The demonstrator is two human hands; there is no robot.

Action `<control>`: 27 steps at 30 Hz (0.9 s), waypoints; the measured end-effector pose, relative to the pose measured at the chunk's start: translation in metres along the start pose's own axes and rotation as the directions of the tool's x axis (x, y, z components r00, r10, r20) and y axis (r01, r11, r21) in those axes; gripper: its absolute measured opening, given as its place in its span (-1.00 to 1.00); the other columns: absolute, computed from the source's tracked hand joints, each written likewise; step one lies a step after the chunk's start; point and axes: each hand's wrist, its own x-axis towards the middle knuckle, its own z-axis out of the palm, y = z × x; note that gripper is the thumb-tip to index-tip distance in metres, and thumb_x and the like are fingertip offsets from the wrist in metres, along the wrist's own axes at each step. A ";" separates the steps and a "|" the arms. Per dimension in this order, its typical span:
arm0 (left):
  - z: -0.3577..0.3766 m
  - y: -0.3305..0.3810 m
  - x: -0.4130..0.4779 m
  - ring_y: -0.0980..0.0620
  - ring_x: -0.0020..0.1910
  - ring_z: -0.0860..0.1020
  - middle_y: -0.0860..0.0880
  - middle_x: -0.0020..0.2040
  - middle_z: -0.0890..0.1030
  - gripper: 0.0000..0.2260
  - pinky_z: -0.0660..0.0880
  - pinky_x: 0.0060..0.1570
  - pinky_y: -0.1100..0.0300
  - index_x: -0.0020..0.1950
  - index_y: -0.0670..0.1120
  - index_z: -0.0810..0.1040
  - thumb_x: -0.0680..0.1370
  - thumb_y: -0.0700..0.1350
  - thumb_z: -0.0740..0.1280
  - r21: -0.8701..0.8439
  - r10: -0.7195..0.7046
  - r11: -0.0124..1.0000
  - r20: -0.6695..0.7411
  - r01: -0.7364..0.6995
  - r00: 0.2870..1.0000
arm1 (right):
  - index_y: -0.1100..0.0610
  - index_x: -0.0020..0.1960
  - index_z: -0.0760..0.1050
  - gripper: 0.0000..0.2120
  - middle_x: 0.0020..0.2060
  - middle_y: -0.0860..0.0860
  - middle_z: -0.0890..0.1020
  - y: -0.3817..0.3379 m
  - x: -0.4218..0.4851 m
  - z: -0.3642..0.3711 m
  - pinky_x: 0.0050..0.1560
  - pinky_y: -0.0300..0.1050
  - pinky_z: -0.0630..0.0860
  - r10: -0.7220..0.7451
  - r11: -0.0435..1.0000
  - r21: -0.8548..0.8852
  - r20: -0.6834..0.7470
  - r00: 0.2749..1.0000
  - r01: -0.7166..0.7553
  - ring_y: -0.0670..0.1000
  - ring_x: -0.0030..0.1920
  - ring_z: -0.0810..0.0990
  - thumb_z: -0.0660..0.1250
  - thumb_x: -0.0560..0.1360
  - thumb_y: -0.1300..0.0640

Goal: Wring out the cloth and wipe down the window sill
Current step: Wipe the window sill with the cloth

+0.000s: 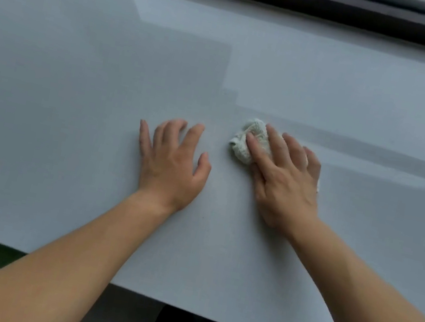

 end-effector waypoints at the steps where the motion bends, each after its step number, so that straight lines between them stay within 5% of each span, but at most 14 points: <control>1: 0.000 0.002 0.014 -0.24 0.40 0.32 -0.22 0.37 0.41 -0.52 -0.03 0.47 -0.32 0.40 -0.08 0.43 0.51 0.06 0.19 -0.016 0.014 1.000 0.016 -0.013 1.000 | -0.24 0.52 0.20 -0.51 0.54 -0.03 0.25 0.008 0.003 -0.002 0.43 0.15 0.09 -0.055 0.998 0.010 0.019 0.998 0.055 0.16 0.49 0.22 0.11 0.59 -0.09; 3: 0.003 0.007 0.043 -0.21 0.53 0.16 -0.22 0.51 0.26 -0.49 -0.10 0.49 -0.27 0.49 -0.06 0.33 0.55 0.03 0.20 -0.040 0.072 0.997 0.069 -0.069 0.995 | -0.24 0.51 0.21 -0.51 0.54 -0.02 0.27 0.031 0.025 -0.007 0.41 0.13 0.12 -0.040 0.999 0.006 0.020 0.999 0.040 0.17 0.48 0.25 0.12 0.59 -0.11; 8: 0.018 0.005 0.109 -0.09 0.59 -0.12 -0.11 0.62 -0.03 -0.45 -0.25 0.51 -0.13 0.59 0.03 0.08 0.62 0.09 0.11 0.013 0.116 0.993 0.167 -0.120 0.979 | -0.25 0.52 0.14 -0.53 0.57 -0.03 0.15 0.055 0.091 -0.012 0.43 0.15 0.00 0.329 0.943 0.052 -0.025 0.944 -0.328 0.15 0.51 0.13 0.06 0.62 -0.07; 15: 0.026 0.005 0.117 -0.10 0.59 -0.12 -0.09 0.63 -0.03 -0.41 -0.21 0.51 -0.18 0.59 0.06 0.08 0.56 0.15 -0.02 0.083 0.110 0.989 0.117 -0.120 0.987 | -0.25 0.53 0.18 -0.52 0.55 -0.03 0.22 0.044 0.076 -0.010 0.43 0.12 0.06 0.012 1.000 0.007 -0.002 1.000 -0.012 0.15 0.50 0.18 0.06 0.61 -0.11; 20: 0.021 0.014 0.124 -0.16 0.57 -0.03 -0.16 0.57 0.12 -0.48 -0.19 0.46 -0.33 0.51 0.02 0.23 0.55 0.09 0.08 0.053 0.060 0.996 0.134 -0.068 0.989 | -0.23 0.52 0.15 -0.53 0.56 -0.02 0.16 0.058 0.140 -0.010 0.44 0.17 0.02 0.367 0.930 0.053 -0.075 0.927 -0.364 0.16 0.51 0.13 0.03 0.61 -0.07; 23: 0.021 0.025 0.136 -0.16 0.56 -0.01 -0.17 0.54 0.14 -0.54 -0.20 0.43 -0.37 0.46 0.00 0.27 0.55 0.00 0.14 -0.007 0.008 1.000 0.113 -0.008 0.994 | -0.24 0.53 0.14 -0.53 0.57 -0.03 0.16 0.034 0.142 -0.005 0.44 0.16 0.01 0.168 0.986 0.015 -0.052 0.984 -0.167 0.14 0.51 0.13 0.03 0.62 -0.09; 27: 0.026 0.031 0.145 -0.08 0.58 -0.19 -0.09 0.62 -0.07 -0.48 -0.31 0.42 -0.35 0.54 0.08 0.14 0.56 0.09 0.03 -0.020 -0.036 0.999 0.150 0.039 0.988 | -0.25 0.52 0.17 -0.54 0.54 -0.04 0.23 0.056 0.149 -0.010 0.43 0.15 0.09 0.005 1.000 -0.005 -0.037 0.999 -0.005 0.14 0.48 0.20 0.02 0.62 -0.15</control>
